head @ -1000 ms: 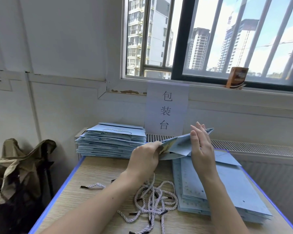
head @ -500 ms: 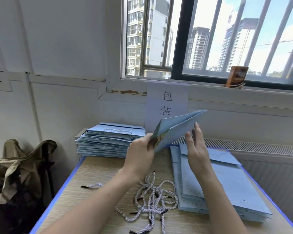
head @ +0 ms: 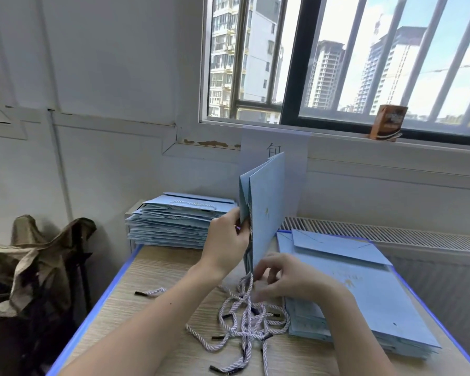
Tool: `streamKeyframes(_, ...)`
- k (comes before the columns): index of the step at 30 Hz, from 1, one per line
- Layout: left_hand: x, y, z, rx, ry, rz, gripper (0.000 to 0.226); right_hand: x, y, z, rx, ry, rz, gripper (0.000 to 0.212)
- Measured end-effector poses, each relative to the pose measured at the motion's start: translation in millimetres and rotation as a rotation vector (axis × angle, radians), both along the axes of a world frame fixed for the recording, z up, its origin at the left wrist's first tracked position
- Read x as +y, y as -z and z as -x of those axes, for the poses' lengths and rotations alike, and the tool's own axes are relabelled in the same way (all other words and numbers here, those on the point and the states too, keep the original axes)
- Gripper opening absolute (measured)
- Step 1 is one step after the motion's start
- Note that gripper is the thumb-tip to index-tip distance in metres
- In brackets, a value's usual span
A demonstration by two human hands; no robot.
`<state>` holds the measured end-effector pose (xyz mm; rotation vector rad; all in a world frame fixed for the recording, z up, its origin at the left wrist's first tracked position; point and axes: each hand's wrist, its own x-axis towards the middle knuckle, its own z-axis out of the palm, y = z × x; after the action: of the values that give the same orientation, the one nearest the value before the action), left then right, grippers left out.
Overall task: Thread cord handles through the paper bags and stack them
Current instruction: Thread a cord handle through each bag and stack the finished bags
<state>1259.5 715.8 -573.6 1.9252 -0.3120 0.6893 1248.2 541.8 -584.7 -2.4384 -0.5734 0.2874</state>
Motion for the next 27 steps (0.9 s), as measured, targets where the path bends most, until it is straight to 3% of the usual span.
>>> streamKeyframes(5,1.9,-0.4,0.4,0.022,0.008,0.009,0.013,3.5,-2.3,1.4,0.011,-0.032,0.045,0.018)
streamKeyframes(9,1.6,-3.6,3.7,0.047,0.016,0.041,0.025,4.3,-3.7,4.6,-0.051,0.021,0.06,0.012)
streamKeyframes(12,1.4,-5.4,6.0,0.071,0.027,0.067,0.027,2.2,-6.8,3.0,-0.09,0.108,-0.159,0.013)
streamKeyframes(16,1.4,-3.1,2.0,0.123,0.067,0.115,0.016,-7.8,-16.3,-0.7,-0.205,0.274,-0.702,0.013)
streamKeyframes(19,0.8,1.5,-2.8,0.175,0.126,0.173,0.01,-12.6,-24.8,2.2,-0.121,0.282,-1.074,0.01)
streamKeyframes(23,-1.1,6.5,-6.2,0.17,0.175,0.274,0.012,-15.4,-28.2,4.2,0.024,0.168,-1.232,0.03)
streamKeyframes(27,-5.7,1.9,-3.7,0.209,0.288,0.492,0.015,-16.5,-30.3,4.7,0.004,0.15,-1.305,0.031)
